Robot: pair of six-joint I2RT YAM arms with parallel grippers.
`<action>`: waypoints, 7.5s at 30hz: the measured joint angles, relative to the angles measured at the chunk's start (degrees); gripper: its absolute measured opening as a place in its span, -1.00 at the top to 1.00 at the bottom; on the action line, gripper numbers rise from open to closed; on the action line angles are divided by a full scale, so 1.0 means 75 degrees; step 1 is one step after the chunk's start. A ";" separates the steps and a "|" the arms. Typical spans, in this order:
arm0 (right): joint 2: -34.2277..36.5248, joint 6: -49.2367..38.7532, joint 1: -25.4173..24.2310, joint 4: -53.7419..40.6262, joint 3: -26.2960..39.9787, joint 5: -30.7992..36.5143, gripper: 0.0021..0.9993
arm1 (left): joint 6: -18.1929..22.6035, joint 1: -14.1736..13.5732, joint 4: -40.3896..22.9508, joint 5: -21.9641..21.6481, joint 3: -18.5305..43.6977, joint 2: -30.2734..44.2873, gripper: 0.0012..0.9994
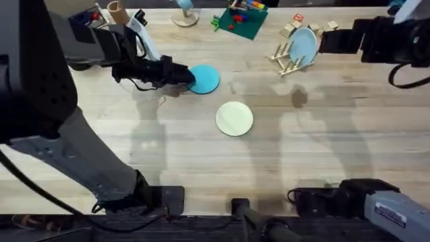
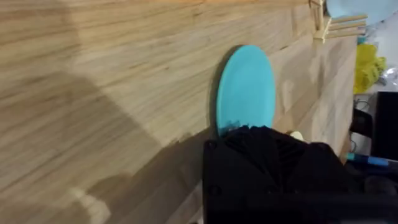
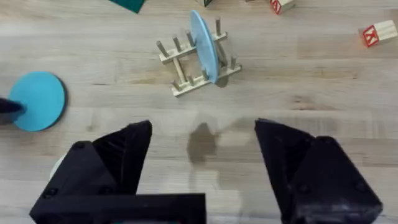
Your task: Pick up the plates from the table one by one and place each into a slot on the dish rack.
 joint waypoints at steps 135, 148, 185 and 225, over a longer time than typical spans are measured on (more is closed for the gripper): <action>0.1121 -0.0043 0.1529 0.1100 0.0056 -0.1192 0.94 | 0.0006 -0.2659 -0.3271 -0.5835 0.0209 -0.5899 0.93; 0.1067 -0.1799 0.1227 0.0715 0.0811 0.0247 0.95 | 0.0007 -0.3181 -0.3315 -0.6287 0.0209 -0.6008 -0.98; 0.2726 -0.2661 0.0770 -0.0697 0.2769 0.0544 0.95 | 0.0006 -0.3179 -0.3491 -0.6311 0.0206 -0.6009 -0.99; 0.4954 -0.2952 0.0697 0.0423 0.2777 0.0449 0.38 | 0.0006 -0.3182 -0.3518 -0.6311 0.0206 -0.6006 -0.99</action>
